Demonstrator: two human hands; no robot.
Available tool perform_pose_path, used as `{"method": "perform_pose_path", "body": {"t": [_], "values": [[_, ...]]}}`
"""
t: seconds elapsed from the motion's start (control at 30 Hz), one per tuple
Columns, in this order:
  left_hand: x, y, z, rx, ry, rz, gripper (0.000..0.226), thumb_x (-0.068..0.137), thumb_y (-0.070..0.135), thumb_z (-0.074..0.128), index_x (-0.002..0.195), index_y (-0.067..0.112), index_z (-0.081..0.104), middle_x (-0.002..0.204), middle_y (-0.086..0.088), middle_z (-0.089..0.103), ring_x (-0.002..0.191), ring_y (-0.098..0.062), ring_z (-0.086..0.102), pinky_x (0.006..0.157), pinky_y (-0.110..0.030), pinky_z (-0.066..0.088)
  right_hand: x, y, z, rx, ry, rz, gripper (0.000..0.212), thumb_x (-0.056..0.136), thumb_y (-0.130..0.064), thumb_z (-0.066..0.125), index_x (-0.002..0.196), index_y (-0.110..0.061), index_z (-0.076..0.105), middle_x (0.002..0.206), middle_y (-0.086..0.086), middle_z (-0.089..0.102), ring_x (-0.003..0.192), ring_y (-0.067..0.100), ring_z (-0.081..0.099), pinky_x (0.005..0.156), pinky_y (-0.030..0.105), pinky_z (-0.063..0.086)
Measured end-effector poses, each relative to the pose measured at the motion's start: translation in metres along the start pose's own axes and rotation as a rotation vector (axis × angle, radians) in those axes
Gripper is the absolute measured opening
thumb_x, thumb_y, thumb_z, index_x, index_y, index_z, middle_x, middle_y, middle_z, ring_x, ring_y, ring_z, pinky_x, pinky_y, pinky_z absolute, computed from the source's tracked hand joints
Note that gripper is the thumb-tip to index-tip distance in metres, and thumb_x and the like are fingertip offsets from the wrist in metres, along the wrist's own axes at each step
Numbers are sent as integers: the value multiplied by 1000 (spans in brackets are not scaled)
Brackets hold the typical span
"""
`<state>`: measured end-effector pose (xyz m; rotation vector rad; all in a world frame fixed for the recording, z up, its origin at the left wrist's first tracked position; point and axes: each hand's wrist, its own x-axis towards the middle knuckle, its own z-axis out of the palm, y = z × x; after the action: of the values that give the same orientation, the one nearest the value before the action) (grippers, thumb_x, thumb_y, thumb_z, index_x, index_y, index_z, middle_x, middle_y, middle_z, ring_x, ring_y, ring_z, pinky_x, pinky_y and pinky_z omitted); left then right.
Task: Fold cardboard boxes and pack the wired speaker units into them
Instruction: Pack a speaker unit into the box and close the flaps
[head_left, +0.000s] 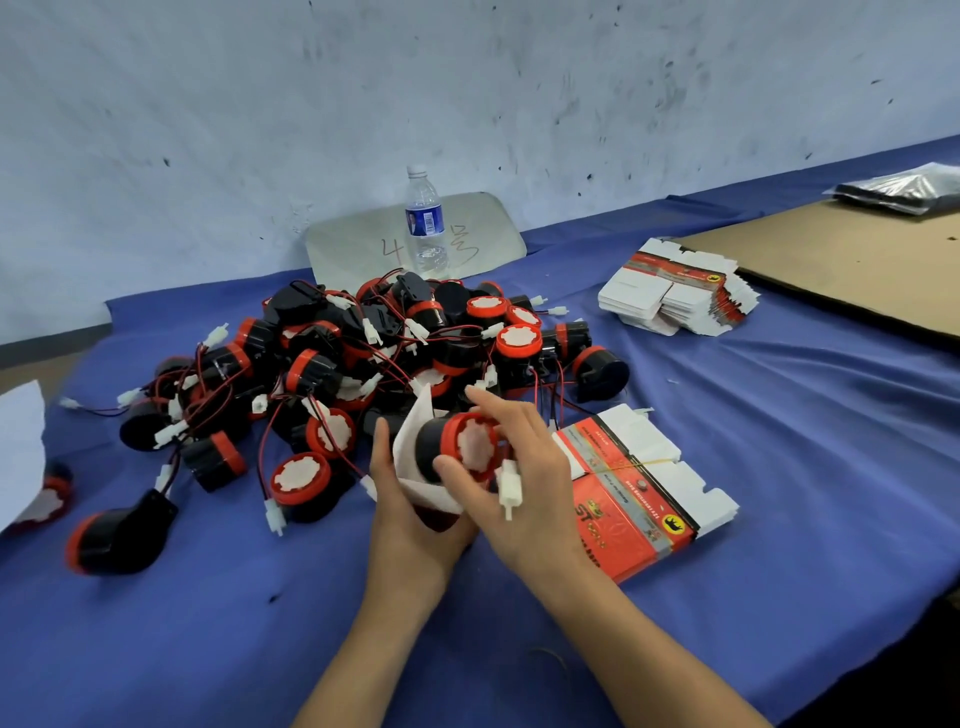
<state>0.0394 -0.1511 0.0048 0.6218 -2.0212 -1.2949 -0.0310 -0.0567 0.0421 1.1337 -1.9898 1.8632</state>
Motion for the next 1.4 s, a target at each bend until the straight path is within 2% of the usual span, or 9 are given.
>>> {"method": "perform_pose_path", "body": {"t": [0.1, 0.4, 0.53, 0.73, 0.87, 0.97, 1.1, 1.27, 1.4], "values": [[1, -4, 0, 34, -9, 17, 115, 70, 15, 84, 152, 27, 4, 129, 8, 56, 105, 3, 59, 81, -21, 51, 0, 0, -1, -18, -65, -37, 39, 74, -26, 78, 106, -11, 60, 104, -2, 62, 95, 11, 59, 78, 16, 46], [0, -9, 0, 57, -24, 0, 111, 69, 18, 85, 142, 48, 8, 123, 8, 60, 103, 0, 61, 71, -7, 49, 3, 5, 2, -256, -185, -50, 25, 85, -29, 69, 85, -4, 72, 99, 5, 65, 88, 23, 63, 79, 41, 50], [-1, -8, -1, 63, -25, 9, 111, 71, 14, 83, 146, 42, 7, 127, 12, 55, 103, 12, 55, 74, -2, 45, 4, 8, 2, -448, -441, 85, 41, 92, -54, 49, 93, -20, 72, 109, -12, 61, 107, 11, 49, 100, 34, 27], [-2, -4, 0, -11, 24, 1, 75, 90, 21, 64, 149, 32, 18, 132, 13, 54, 113, 4, 55, 81, -13, 51, 5, 6, -3, -375, -479, 85, 73, 74, -80, 28, 109, -27, 64, 109, -12, 63, 102, 10, 51, 98, 35, 28], [-6, 2, 0, -59, 78, 5, 66, 99, 20, 49, 151, 36, 12, 143, 9, 47, 126, -7, 49, 99, -30, 47, 2, 1, -2, -211, -458, 49, 68, 77, -74, 32, 113, -22, 56, 108, -11, 64, 98, 11, 55, 93, 34, 36], [-5, 2, 1, -28, 102, -27, 66, 100, 13, 43, 152, 35, 8, 150, 7, 38, 132, -9, 41, 101, -23, 40, 3, -1, -3, 43, -180, 53, 29, 80, -48, 65, 93, -25, 52, 81, -13, 61, 74, 4, 58, 70, 19, 45], [-4, 2, 2, 16, 99, -52, 66, 100, 13, 41, 153, 34, 7, 150, 6, 37, 131, -12, 42, 97, -25, 39, 3, 3, -4, 49, 157, -42, 24, 88, -18, 64, 95, -32, 46, 81, -12, 61, 71, 5, 62, 65, 13, 45], [-4, 1, 0, 48, 100, -57, 63, 100, 14, 42, 152, 32, 12, 145, 4, 45, 123, -12, 49, 81, -15, 41, 1, 5, 0, -46, 37, -202, 59, 84, -13, 69, 133, -31, 42, 120, -7, 57, 71, 4, 56, 65, 14, 48], [-5, 4, 0, 22, 86, -47, 62, 101, 15, 43, 151, 36, 13, 143, 10, 45, 124, -8, 49, 86, -17, 43, 0, 6, 1, -94, -100, -298, 60, 89, -10, 65, 139, -31, 41, 102, -1, 62, 79, 8, 57, 71, 24, 51]]}}
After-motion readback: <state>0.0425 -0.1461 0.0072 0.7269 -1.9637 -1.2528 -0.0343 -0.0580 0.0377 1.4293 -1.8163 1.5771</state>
